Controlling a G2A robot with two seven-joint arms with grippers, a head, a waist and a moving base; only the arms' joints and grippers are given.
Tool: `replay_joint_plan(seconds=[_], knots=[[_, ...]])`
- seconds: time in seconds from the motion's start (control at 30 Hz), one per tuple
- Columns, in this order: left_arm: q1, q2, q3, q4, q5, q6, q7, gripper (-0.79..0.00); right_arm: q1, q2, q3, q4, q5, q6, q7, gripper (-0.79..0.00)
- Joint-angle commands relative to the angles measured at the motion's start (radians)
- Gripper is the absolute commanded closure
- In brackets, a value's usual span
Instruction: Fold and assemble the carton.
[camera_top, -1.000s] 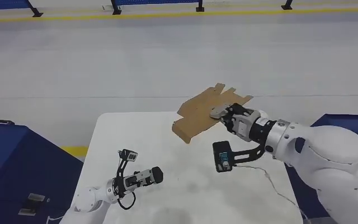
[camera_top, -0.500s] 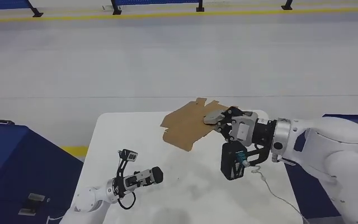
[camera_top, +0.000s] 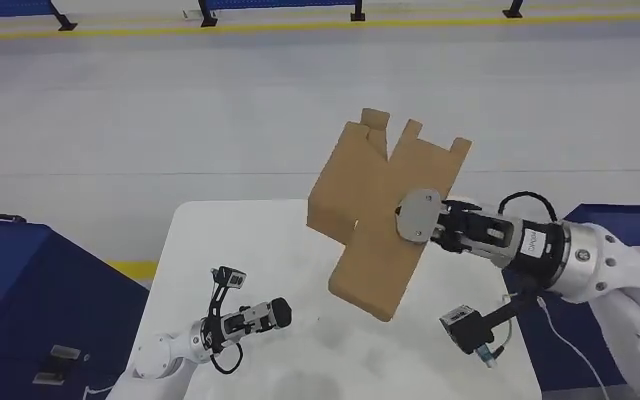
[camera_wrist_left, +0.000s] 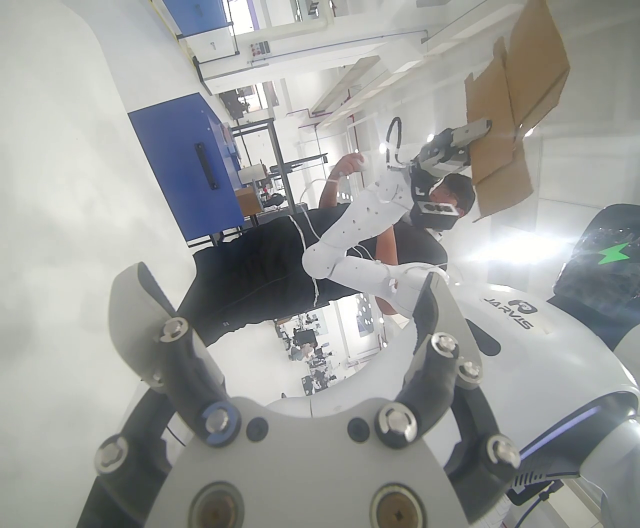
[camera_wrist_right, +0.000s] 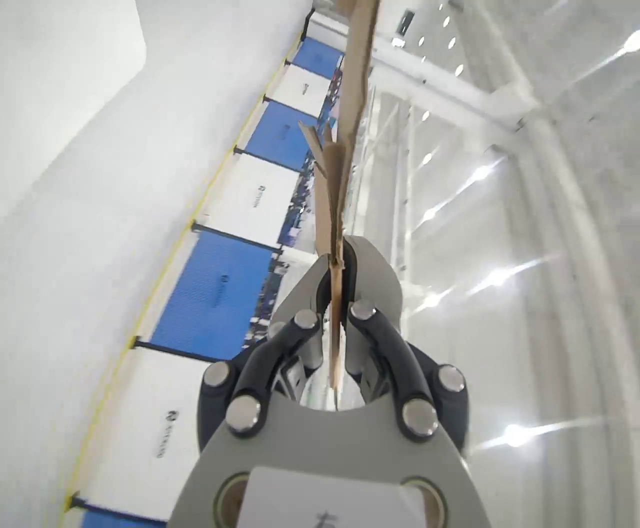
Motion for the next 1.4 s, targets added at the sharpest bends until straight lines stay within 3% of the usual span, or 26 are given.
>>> replay_joint_plan(seconds=[0.0,0.23,0.53,0.77,1.0,1.37], knots=[[0.000,0.000,0.000,0.000,0.000,0.000,0.000,-0.785,-0.060,0.004,0.045,0.000,-0.061,0.119,-0.113,0.000],[0.000,0.000,0.000,0.000,0.000,0.000,0.000,-0.785,-0.195,0.011,0.084,0.000,-0.281,0.283,-0.174,0.000],[0.000,0.000,0.000,0.000,0.000,0.000,0.000,-0.785,-0.217,0.006,0.070,0.000,-0.237,0.304,-0.140,0.000],[0.000,0.000,0.000,0.000,0.000,0.000,0.000,-0.785,-0.208,-0.003,0.117,0.000,-0.083,0.160,0.016,0.000],[0.000,0.000,0.000,0.000,0.000,0.000,0.000,-0.785,-0.163,-0.007,0.151,0.000,0.298,-0.221,0.105,0.000],[0.000,0.000,0.000,0.000,0.000,0.000,0.000,-0.785,-0.163,-0.007,0.151,0.000,0.298,-0.221,0.105,0.000]])
